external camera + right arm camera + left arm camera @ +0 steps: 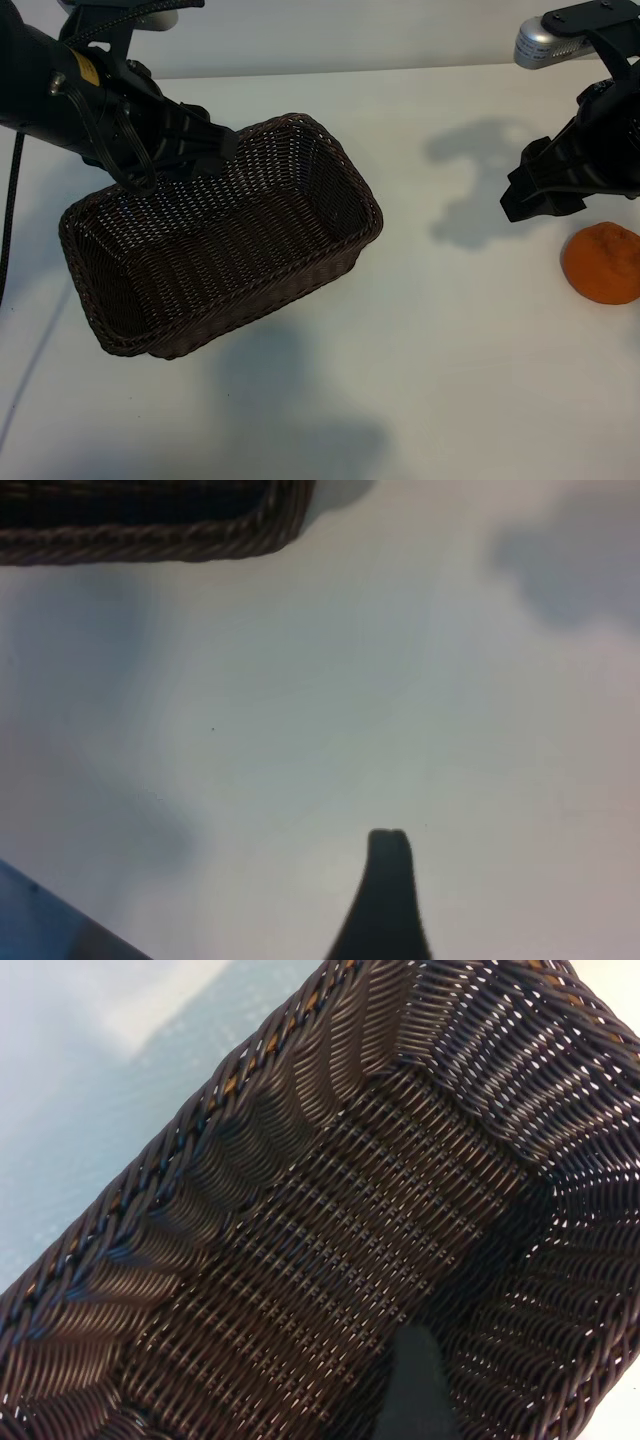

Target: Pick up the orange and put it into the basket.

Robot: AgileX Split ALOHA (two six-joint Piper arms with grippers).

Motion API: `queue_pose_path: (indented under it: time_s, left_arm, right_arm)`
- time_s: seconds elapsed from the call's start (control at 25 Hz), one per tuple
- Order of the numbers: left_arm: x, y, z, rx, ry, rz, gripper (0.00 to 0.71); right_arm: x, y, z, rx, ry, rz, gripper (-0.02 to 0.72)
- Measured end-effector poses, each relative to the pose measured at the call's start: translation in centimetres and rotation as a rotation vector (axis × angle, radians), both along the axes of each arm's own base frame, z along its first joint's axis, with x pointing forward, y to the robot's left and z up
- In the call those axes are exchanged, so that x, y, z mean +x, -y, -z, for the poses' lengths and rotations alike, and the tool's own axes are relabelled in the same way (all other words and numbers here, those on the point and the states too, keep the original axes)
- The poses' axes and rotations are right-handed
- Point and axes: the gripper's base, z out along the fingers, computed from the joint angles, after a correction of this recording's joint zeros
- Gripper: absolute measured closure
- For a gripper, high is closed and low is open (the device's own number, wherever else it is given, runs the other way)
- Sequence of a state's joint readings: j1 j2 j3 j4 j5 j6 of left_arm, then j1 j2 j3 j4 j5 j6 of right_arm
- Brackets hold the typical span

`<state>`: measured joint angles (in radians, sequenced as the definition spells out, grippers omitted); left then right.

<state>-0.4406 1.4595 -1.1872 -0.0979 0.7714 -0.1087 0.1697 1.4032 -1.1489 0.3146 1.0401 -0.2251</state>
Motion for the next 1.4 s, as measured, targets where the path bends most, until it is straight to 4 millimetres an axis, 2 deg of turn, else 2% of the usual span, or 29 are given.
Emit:
queue_pose_path:
  time_s: [1.08,1.24,1.4]
  left_arm:
    - [0.3,0.1,-0.2,-0.017,0.037,-0.004,0.171]
    - [0.1,-0.1,0.0,-0.015,-0.002,-0.055,0.171]
    - [-0.5,-1.2,0.4,0.072,-0.054,-0.136,0.171]
  right_arm:
    - [0.0,0.0,0.0,-0.003,0.000,0.000,0.116]
    - [0.0,0.0,0.0,-0.003,0.000,0.000,0.116]
    - [0.0,0.0,0.0,-0.003,0.000,0.000,0.116]
